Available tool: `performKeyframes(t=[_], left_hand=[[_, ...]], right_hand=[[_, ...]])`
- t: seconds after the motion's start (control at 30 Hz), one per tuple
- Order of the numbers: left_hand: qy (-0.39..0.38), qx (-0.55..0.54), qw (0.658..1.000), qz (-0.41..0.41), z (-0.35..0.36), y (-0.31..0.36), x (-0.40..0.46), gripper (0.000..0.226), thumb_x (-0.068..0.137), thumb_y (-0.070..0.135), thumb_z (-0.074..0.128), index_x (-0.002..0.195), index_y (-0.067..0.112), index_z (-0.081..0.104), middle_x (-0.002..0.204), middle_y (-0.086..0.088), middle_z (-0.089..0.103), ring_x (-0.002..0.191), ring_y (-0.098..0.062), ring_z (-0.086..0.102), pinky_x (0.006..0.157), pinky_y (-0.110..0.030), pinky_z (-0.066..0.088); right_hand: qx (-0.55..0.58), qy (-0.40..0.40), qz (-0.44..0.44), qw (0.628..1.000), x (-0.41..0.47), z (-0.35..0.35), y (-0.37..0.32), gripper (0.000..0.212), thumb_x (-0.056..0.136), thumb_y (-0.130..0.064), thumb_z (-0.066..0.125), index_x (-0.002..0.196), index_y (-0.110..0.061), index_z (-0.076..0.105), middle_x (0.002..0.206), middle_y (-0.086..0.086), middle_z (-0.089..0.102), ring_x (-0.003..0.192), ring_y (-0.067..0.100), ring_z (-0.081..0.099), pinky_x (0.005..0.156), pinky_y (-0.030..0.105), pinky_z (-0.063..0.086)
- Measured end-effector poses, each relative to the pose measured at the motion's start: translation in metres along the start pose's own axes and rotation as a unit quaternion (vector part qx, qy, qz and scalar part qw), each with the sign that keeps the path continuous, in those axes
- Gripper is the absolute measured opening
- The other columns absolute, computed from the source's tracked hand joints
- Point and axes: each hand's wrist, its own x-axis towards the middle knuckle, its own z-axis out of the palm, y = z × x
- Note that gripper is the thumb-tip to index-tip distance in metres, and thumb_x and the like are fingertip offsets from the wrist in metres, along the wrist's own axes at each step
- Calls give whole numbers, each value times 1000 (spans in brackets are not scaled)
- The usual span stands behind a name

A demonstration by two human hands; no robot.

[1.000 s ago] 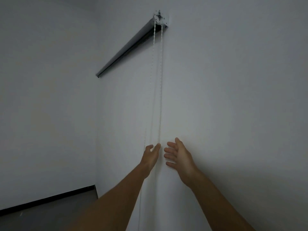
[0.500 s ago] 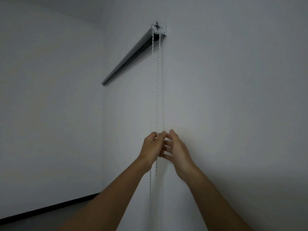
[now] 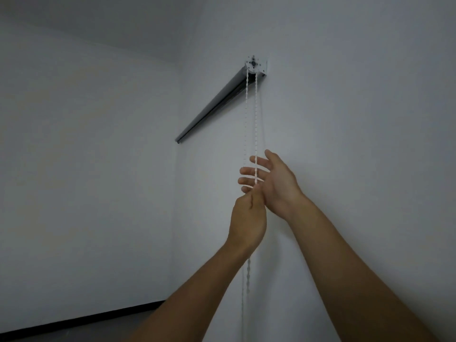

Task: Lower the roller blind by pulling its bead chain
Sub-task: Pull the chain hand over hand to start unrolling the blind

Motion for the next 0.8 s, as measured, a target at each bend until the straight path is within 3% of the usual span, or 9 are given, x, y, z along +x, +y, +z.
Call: performKeyframes(t=[0.1, 0.23, 0.4, 0.5, 0.63, 0.8], left_hand=[[2, 20, 1000, 21, -3, -6, -7, 51, 106, 38, 28, 59, 23, 40, 44, 11, 40, 38, 0, 40, 41, -11, 31], [-11, 43, 998, 41, -7, -10, -16, 49, 106, 35, 28, 60, 21, 33, 48, 11, 34, 40, -2, 34, 43, -14, 30], [-7, -28, 999, -16, -13, -20, -21, 44, 105, 37, 30, 67, 19, 39, 56, 8, 39, 50, -6, 34, 50, -20, 31], [-14, -43, 998, -51, -19, -19, -14, 40, 105, 41, 25, 87, 18, 52, 72, 0, 54, 63, -12, 49, 59, -25, 42], [-21, -49, 996, -66, -24, -7, 9, 45, 104, 48, 23, 111, 20, 56, 97, -4, 69, 86, -15, 65, 79, -32, 52], [-58, -96, 987, -117, -23, 21, 35, 47, 101, 51, 28, 116, 20, 60, 98, -6, 72, 90, -18, 69, 89, -38, 54]], right_hand=[[13, -13, 3, 1000, 7, 9, -10, 37, 101, -41, 49, 112, -9, 63, 60, 2, 56, 45, 15, 47, 44, 25, 41], [7, 10, 3, 1000, 9, 17, -6, 31, 104, -37, 48, 81, -15, 53, 51, -6, 28, 39, 10, 18, 34, 23, 17], [-6, 10, -46, 999, 6, 12, 9, 37, 103, -32, 48, 69, -20, 38, 50, -7, 23, 39, 9, 15, 32, 22, 17], [-23, 10, -63, 998, 1, 3, 13, 37, 101, -31, 49, 68, -21, 37, 51, -6, 23, 40, 10, 14, 32, 22, 18], [-60, 6, -80, 995, -12, -4, 17, 37, 99, -29, 50, 65, -20, 40, 51, -3, 25, 40, 12, 16, 34, 22, 20], [-99, -2, -95, 991, -34, -3, 34, 52, 104, -33, 46, 54, -30, 57, 51, -1, 25, 40, 12, 17, 36, 20, 19]])
